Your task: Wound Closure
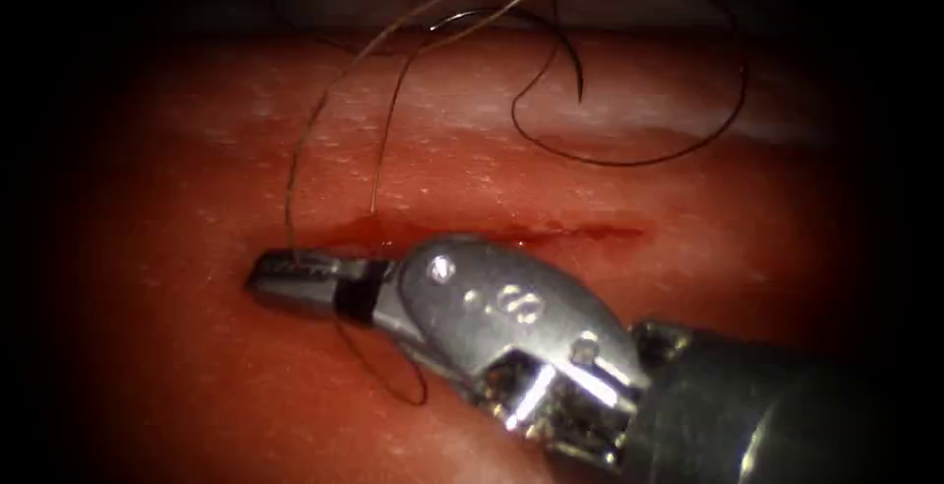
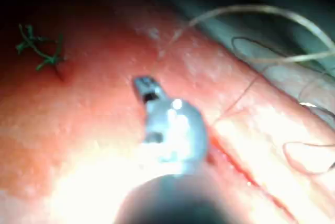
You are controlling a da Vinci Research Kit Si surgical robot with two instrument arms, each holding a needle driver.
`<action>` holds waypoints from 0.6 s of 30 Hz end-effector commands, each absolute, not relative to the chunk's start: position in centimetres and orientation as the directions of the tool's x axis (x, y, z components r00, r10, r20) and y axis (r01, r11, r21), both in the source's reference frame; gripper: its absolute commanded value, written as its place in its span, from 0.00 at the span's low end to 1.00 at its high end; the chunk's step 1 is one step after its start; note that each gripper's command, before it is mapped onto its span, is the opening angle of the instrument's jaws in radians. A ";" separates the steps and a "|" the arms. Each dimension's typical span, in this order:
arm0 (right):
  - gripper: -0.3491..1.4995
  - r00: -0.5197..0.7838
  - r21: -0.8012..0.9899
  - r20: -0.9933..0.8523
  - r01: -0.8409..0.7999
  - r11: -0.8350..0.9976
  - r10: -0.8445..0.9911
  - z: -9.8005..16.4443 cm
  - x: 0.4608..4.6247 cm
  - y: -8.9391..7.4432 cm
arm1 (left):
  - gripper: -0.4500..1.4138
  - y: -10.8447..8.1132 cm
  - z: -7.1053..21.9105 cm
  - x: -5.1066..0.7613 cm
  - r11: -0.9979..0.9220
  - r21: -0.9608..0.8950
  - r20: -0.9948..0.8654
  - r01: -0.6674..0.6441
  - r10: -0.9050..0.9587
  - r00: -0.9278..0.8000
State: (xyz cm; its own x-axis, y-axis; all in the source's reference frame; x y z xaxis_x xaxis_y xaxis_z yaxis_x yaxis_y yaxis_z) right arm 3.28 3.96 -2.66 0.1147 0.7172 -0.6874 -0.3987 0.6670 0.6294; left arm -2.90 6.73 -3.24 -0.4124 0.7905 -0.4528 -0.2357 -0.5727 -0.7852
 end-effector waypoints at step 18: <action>0.00 0.201 0.591 -0.685 -0.410 0.695 0.700 -2.3 3.54 3.7 | 0.63 6.8 -3.2 -3.31 -0.751 -0.631 -0.462 -0.194 0.564 -0.685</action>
